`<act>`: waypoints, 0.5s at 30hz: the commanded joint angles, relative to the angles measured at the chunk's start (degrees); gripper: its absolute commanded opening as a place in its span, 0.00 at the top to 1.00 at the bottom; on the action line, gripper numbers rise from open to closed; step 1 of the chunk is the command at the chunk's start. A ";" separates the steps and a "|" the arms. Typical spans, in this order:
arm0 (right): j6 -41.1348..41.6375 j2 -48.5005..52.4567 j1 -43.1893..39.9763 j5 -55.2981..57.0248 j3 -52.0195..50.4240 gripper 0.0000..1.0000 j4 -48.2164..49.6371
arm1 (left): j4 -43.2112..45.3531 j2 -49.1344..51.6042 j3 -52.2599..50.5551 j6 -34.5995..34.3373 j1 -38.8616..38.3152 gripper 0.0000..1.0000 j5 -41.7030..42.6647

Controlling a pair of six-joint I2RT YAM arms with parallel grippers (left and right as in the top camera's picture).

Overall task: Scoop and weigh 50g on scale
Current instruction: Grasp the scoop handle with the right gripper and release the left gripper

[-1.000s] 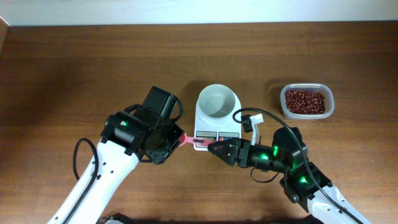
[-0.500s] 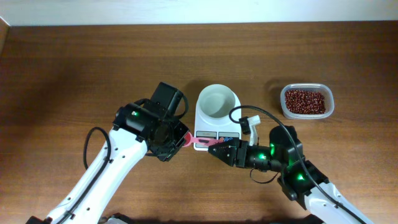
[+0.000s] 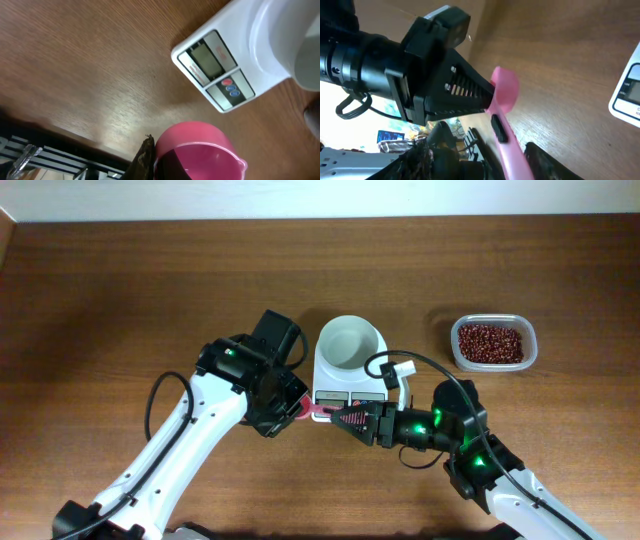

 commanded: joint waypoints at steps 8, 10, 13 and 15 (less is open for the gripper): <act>2.19 0.13 0.31 0.09 0.76 0.52 0.35 | 2.43 0.37 -0.07 4.46 -0.22 1.00 6.75; 2.23 0.15 0.31 0.09 0.76 0.54 0.35 | 2.21 0.37 -0.07 4.48 -0.26 1.00 6.75; 2.62 0.15 0.31 0.09 0.76 0.56 0.37 | 2.27 0.37 -0.07 4.46 -1.27 1.00 6.71; 4.15 0.15 0.31 0.11 0.76 0.59 0.37 | 2.27 0.37 -0.07 4.46 -1.49 1.00 6.49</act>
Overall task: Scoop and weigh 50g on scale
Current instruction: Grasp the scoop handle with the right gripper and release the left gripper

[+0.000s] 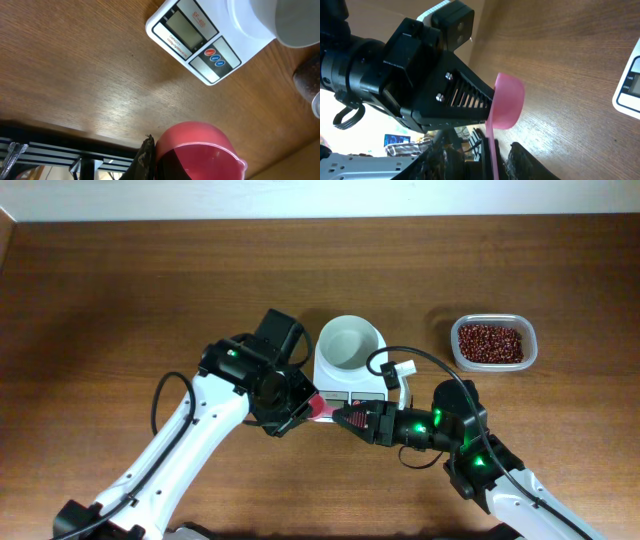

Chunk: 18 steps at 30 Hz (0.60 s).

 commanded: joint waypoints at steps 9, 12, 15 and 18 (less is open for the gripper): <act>3.74 0.15 0.31 0.28 0.76 0.75 0.20 | -0.13 0.37 -0.07 0.57 -0.57 1.00 0.37; 4.74 0.15 0.31 0.74 0.76 0.80 0.22 | -0.28 0.37 -0.07 0.57 -0.57 1.00 0.37; 4.98 0.15 0.31 0.74 0.76 0.84 0.20 | -0.55 0.37 -0.07 0.59 -0.57 1.00 0.35; 4.98 0.15 0.31 0.74 0.76 0.87 0.20 | -0.76 0.37 -0.07 0.57 -0.57 1.00 -0.02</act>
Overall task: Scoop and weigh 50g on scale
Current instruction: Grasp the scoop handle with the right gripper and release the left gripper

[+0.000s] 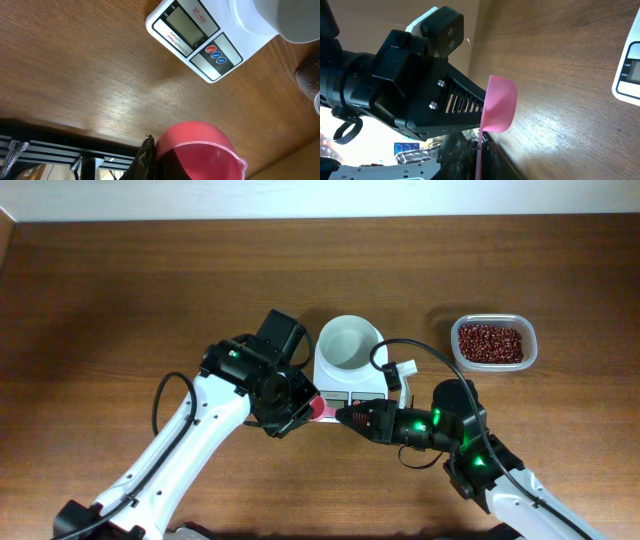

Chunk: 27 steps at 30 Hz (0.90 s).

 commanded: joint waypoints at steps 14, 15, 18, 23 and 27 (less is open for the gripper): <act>1.33 0.00 0.31 0.96 0.76 0.85 0.61 | -0.74 0.37 -0.07 0.57 -0.22 1.00 -0.31; 1.33 0.00 0.31 0.94 0.76 0.87 0.61 | -0.90 0.37 -0.07 0.57 -0.22 1.00 -0.44; 1.33 0.00 0.31 0.96 0.76 0.91 0.61 | -1.09 0.37 -0.07 0.98 -0.22 1.00 -0.72; 1.29 0.00 0.31 0.96 0.76 0.96 0.09 | -1.11 0.37 -0.07 0.96 -0.22 0.89 -1.29; -2.67 0.00 0.31 0.96 0.74 0.96 -0.70 | -0.70 0.37 -0.07 0.96 -0.17 0.66 -3.96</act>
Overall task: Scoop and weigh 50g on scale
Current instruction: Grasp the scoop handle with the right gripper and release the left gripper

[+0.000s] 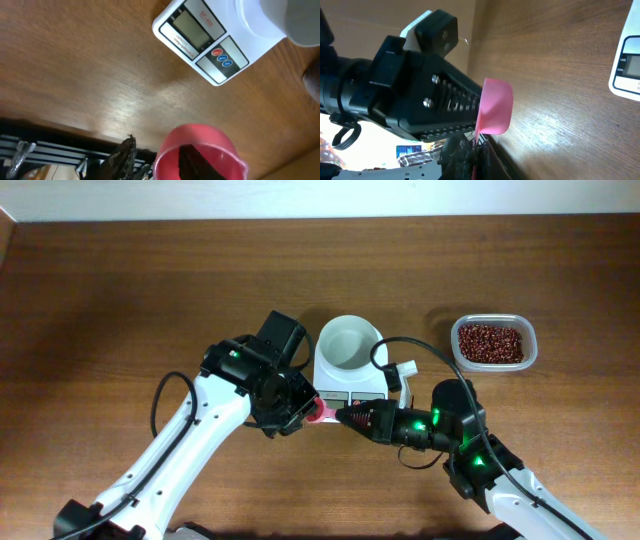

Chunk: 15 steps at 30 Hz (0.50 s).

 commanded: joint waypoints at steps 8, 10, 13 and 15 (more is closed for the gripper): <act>-16.09 -0.28 0.31 4.61 0.72 0.96 -12.37 | 0.59 0.35 -0.04 0.55 5.77 0.63 -3.54; -16.28 -0.52 0.31 4.57 0.72 0.96 -14.43 | 0.57 0.35 -0.04 0.55 5.95 0.55 -3.58; -16.28 -2.82 0.31 4.59 0.72 0.96 -17.00 | 0.33 0.35 -0.04 0.55 5.95 0.00 -3.98; -16.26 -5.42 0.31 4.61 0.72 0.96 -17.68 | 0.35 0.37 -0.04 0.55 5.95 0.01 -3.98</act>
